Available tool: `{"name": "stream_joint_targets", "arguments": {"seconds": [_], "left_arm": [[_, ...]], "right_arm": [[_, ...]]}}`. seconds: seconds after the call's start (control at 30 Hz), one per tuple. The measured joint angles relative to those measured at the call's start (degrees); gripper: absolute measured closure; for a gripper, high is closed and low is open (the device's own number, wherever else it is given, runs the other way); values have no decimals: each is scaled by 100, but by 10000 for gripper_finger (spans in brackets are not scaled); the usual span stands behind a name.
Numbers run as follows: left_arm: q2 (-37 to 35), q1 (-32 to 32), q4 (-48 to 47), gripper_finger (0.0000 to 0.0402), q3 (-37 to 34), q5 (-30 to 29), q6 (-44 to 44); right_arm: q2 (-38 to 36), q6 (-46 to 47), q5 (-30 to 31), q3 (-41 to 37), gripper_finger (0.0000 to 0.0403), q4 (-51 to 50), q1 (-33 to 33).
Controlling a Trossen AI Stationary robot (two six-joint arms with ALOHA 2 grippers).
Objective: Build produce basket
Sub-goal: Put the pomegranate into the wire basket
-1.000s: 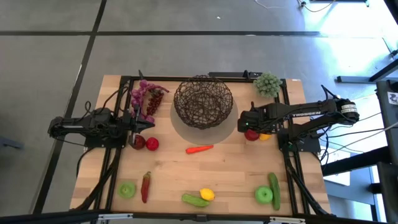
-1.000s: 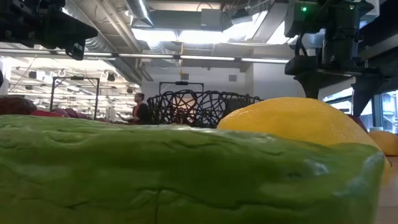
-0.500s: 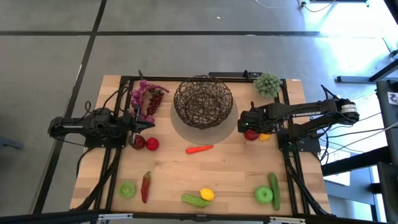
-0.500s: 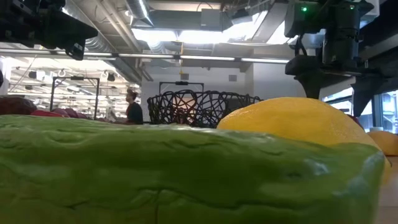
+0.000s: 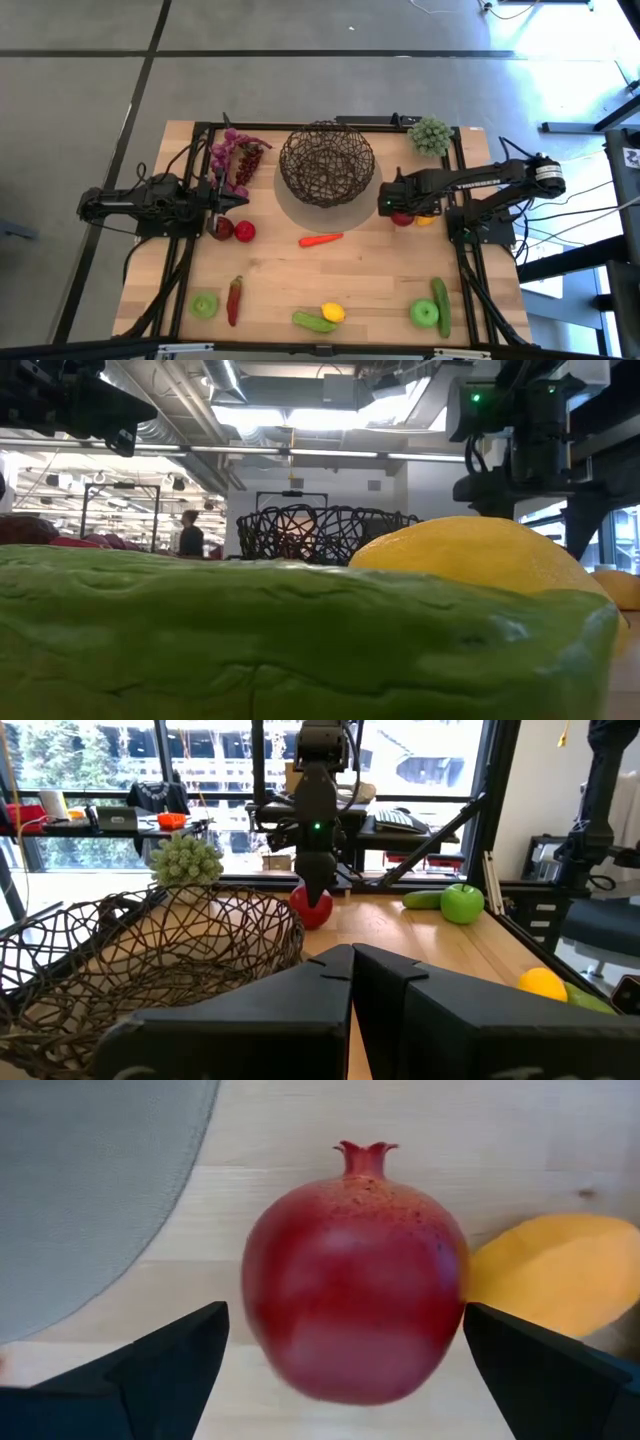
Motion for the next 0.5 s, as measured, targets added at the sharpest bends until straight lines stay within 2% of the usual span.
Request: {"name": "stream_joint_targets", "arguments": {"seconds": [0.23, 0.5], "left_arm": [[0, 0, 1, 401, 0, 1, -1], [0, 0, 1, 401, 0, -1, 0]], "right_arm": [[316, -54, 19, 2, 3, 148, -2], [345, -43, 20, 9, 3, 172, 2]]}}
